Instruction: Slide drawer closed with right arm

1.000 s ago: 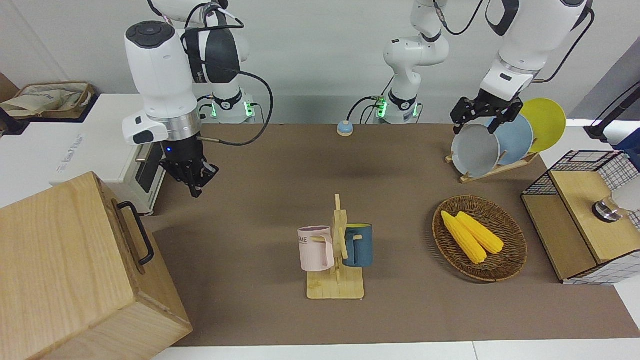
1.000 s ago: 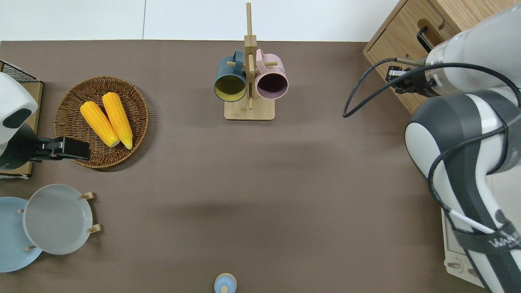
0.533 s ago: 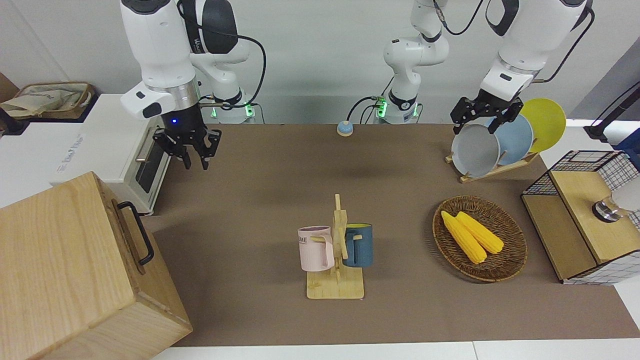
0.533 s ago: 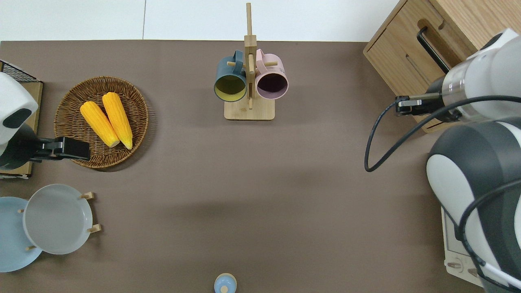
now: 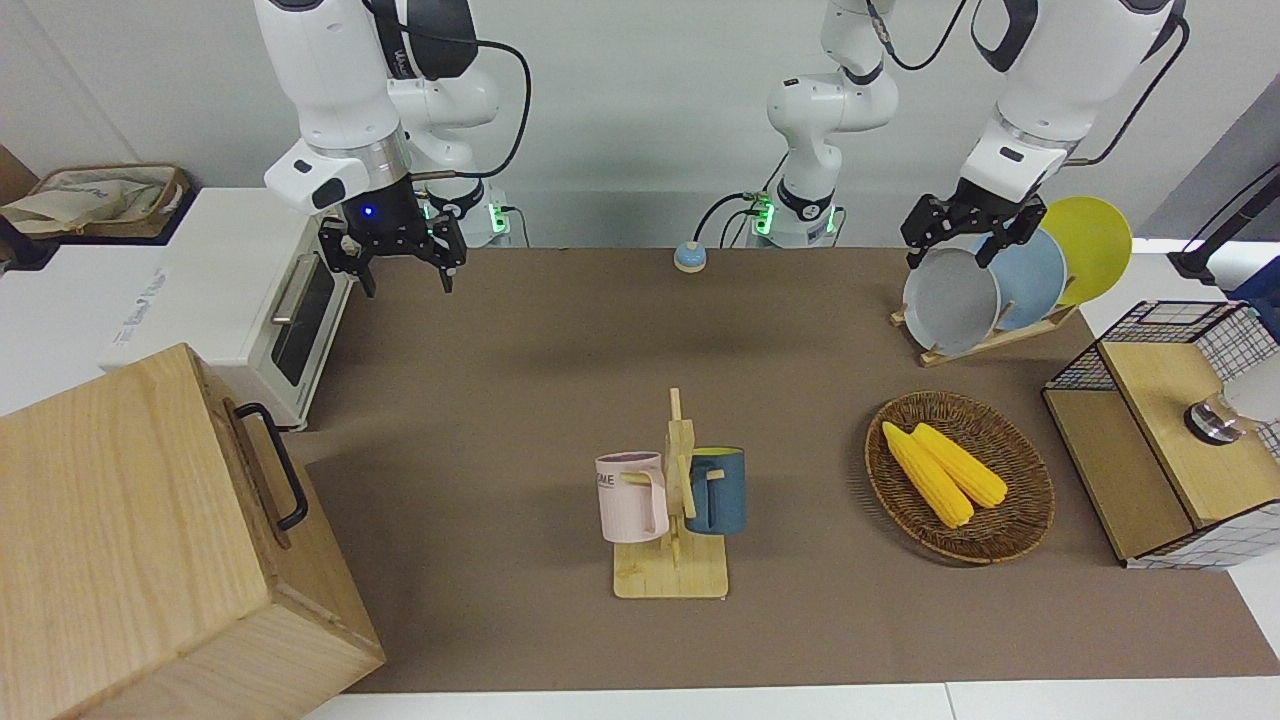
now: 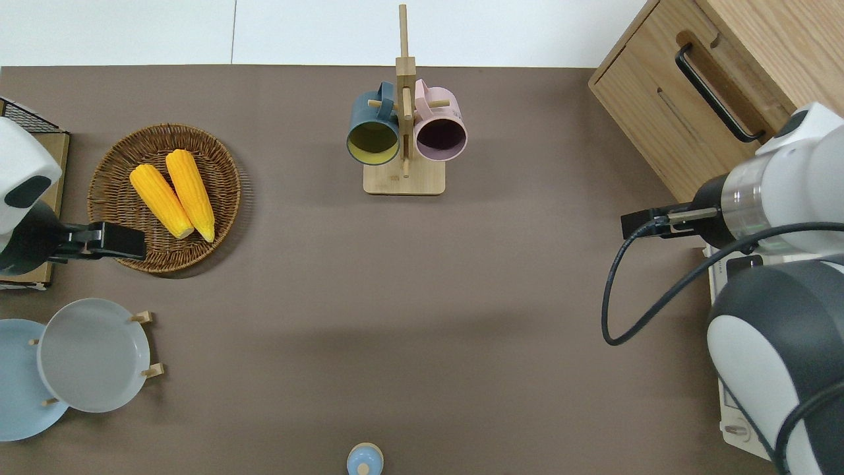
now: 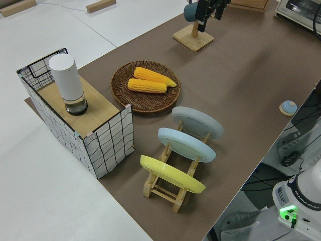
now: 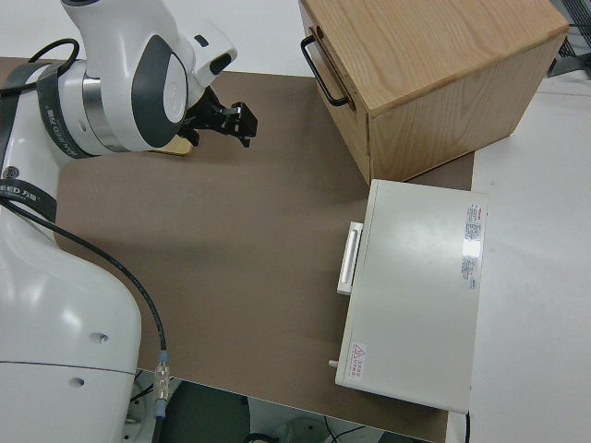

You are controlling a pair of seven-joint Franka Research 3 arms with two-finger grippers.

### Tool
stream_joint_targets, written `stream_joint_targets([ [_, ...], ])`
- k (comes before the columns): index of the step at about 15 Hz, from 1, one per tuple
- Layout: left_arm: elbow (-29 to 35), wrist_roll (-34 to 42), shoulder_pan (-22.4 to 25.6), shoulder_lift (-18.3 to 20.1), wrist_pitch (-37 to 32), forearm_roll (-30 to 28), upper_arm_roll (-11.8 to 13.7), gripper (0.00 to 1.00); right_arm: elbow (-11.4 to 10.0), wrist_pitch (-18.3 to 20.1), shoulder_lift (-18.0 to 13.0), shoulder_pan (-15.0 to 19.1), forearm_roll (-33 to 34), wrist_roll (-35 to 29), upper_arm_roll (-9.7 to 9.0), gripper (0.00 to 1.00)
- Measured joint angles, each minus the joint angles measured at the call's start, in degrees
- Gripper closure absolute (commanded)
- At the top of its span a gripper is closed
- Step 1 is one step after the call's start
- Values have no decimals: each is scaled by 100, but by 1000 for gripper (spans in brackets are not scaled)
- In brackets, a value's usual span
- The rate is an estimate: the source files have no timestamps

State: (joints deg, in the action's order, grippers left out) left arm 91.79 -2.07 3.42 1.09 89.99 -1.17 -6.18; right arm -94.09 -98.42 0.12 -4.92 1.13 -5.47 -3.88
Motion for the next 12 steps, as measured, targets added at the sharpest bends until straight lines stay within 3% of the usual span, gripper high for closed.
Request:
stream_joint_targets([
  [6,0,0,0,0,0,0,0,2,-176,57,-279,0,-1,232,0,19],
  [12,0,0,0,0,0,0,0,2,-42,334,-436,5,-1,242,15,19],
])
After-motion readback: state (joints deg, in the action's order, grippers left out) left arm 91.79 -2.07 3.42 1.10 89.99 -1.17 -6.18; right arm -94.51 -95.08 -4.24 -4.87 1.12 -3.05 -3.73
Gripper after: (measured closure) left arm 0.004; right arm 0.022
